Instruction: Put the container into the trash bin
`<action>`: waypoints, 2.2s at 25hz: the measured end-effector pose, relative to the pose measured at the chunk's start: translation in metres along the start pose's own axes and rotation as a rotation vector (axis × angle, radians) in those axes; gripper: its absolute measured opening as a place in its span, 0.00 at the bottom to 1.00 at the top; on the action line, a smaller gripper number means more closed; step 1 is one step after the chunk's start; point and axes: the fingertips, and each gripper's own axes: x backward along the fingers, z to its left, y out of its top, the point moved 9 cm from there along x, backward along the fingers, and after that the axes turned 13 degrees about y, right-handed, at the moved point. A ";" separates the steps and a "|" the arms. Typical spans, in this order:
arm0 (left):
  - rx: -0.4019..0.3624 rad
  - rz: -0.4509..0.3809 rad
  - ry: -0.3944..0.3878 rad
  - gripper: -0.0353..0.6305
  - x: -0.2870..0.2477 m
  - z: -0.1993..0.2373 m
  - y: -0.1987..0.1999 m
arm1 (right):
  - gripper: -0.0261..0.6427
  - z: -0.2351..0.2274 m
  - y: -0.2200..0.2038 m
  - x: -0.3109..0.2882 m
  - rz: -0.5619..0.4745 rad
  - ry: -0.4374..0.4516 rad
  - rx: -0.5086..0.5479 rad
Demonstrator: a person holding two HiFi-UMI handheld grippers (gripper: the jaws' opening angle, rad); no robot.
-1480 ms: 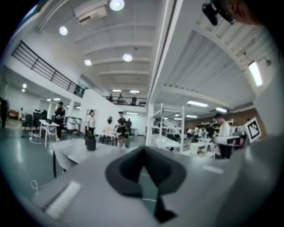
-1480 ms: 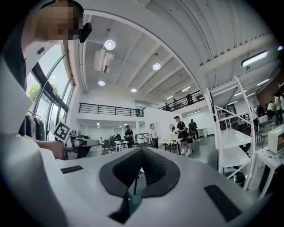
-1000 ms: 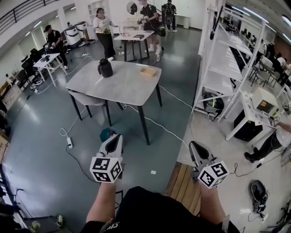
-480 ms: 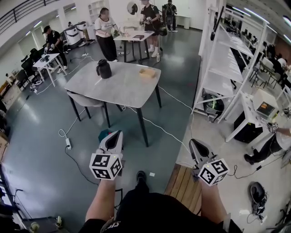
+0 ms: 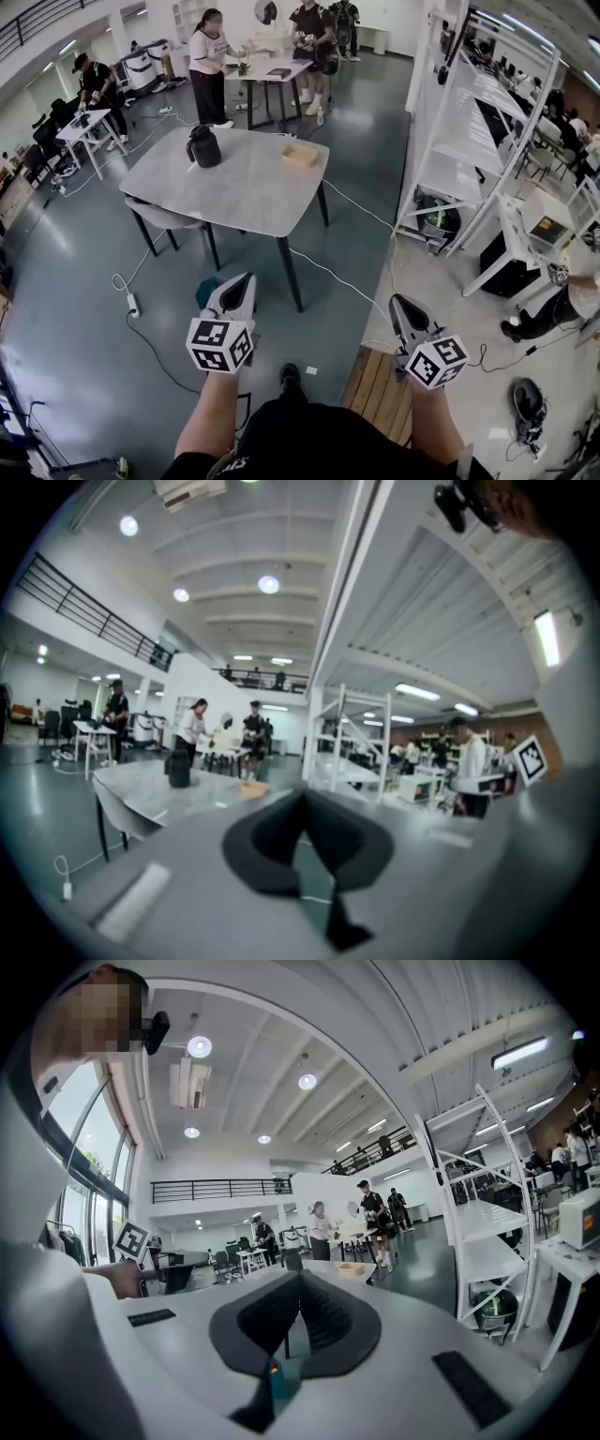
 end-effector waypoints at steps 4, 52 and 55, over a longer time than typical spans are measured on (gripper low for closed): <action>0.006 0.023 -0.022 0.06 -0.036 0.016 -0.001 | 0.03 -0.013 -0.004 -0.036 0.020 -0.006 -0.029; -0.004 0.036 0.010 0.07 -0.289 0.116 0.048 | 0.03 -0.166 0.037 -0.319 0.086 0.153 -0.076; -0.027 0.056 0.004 0.07 -0.316 0.102 0.055 | 0.03 -0.196 0.042 -0.329 0.087 0.151 -0.097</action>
